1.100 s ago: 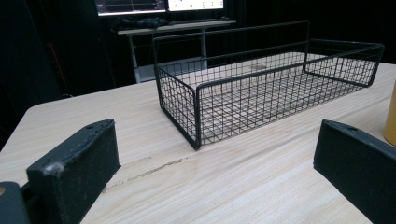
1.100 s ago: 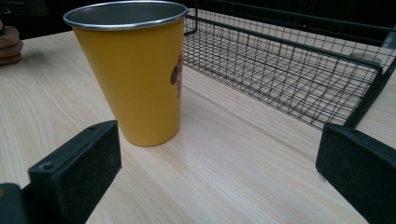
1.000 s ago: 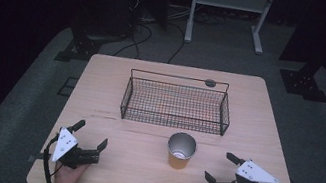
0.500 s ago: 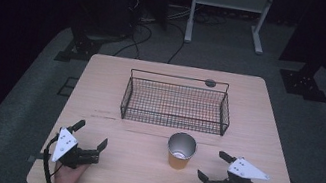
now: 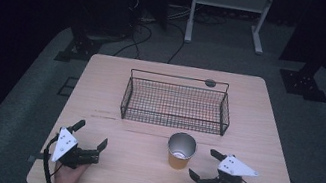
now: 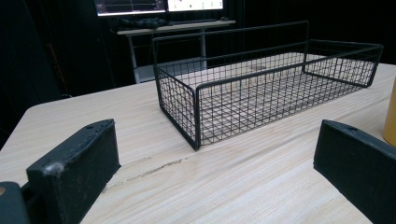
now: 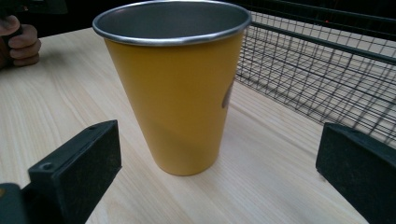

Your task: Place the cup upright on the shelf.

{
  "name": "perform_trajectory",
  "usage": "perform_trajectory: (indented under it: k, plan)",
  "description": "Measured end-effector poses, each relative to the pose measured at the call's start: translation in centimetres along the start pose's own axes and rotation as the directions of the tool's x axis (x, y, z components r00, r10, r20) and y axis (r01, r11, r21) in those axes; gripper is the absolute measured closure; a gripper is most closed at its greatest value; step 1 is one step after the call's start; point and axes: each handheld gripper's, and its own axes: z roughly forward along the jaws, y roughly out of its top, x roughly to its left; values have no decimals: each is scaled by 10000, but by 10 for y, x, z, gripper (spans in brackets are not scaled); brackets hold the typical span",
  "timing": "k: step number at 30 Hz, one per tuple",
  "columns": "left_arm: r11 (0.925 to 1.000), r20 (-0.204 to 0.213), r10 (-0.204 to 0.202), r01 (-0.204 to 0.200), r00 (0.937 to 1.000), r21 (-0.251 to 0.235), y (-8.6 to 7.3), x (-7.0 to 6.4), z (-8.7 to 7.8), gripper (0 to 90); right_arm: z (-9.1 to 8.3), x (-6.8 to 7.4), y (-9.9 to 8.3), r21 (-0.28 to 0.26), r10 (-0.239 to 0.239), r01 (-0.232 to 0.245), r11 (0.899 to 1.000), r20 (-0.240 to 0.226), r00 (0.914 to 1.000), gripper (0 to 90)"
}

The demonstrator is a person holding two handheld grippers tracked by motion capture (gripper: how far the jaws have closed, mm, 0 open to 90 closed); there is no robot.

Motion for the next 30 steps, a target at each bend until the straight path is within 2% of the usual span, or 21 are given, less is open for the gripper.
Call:
perform_trajectory:
  k: [20, 30]
  plan:
    - [10000, 13, -14, 14, 10000, -22, 0, 0, 0, 0, 26, 13, 16, 127, -256, 260, 9996, -268, 9993, 0]
    - [10000, 22, -16, 16, 10000, -29, 0, 0, 0, 0, 33, 15, 19, 9, -146, 147, 9999, -361, 9992, 0]
